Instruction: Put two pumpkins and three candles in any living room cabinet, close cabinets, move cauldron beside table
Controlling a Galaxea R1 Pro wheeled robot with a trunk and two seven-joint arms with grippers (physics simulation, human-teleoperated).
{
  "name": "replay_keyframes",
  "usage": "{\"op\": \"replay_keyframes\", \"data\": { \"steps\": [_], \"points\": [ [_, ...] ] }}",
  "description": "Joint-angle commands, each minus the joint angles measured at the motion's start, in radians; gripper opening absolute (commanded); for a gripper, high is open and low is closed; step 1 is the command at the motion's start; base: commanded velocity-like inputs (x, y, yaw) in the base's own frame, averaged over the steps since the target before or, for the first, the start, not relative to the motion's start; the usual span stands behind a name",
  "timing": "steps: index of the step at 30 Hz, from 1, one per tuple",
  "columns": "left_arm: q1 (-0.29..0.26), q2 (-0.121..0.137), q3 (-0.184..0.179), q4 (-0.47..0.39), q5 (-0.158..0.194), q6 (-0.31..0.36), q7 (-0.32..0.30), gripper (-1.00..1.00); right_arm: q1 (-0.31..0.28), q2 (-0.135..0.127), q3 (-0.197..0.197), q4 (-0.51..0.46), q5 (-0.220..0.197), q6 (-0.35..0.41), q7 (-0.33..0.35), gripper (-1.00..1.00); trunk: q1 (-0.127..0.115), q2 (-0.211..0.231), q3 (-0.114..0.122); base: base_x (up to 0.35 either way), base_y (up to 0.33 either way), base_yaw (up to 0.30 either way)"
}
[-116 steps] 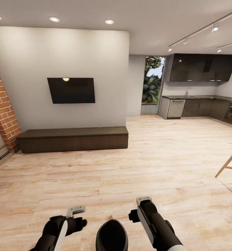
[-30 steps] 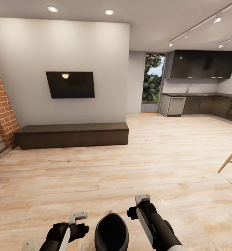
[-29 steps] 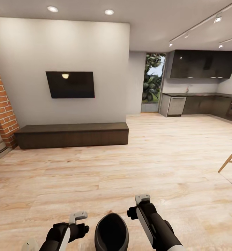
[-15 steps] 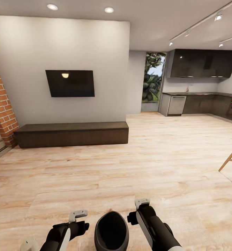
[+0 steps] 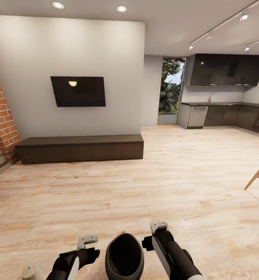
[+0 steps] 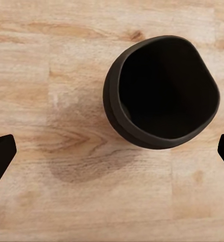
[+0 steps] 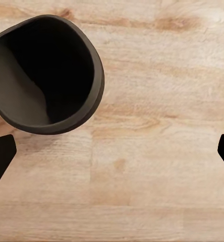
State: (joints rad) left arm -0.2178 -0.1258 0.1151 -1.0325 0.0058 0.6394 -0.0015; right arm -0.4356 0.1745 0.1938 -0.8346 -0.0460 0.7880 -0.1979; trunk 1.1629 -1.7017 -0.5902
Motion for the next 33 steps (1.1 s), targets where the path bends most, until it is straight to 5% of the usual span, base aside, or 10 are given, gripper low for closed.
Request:
{"op": "replay_keyframes", "data": {
  "steps": [1,7,15,33],
  "points": [
    [0.0,0.0,0.0,0.001,0.0,0.0,0.0,1.0,0.0,0.0,0.0,0.0,0.0,-0.004,0.0,1.0,0.004,-0.007,-0.003,0.0,0.0,0.0],
    [0.0,-0.001,0.0,0.003,0.0,0.001,-0.002,1.0,-0.002,0.0,0.005,-0.003,-0.003,-0.024,0.003,1.0,0.027,-0.049,-0.022,0.0,0.0,0.0],
    [-0.045,-0.029,-0.003,-0.018,0.0,0.011,-0.006,1.0,-0.089,0.0,0.008,0.005,-0.056,-0.022,0.004,1.0,0.058,-0.105,-0.047,0.0,0.0,0.0],
    [-0.06,-0.034,-0.003,-0.023,0.0,-0.001,-0.011,1.0,-0.097,0.0,0.018,0.038,-0.066,-0.056,0.002,1.0,0.127,-0.231,-0.103,0.0,0.0,0.0]
  ]
}}
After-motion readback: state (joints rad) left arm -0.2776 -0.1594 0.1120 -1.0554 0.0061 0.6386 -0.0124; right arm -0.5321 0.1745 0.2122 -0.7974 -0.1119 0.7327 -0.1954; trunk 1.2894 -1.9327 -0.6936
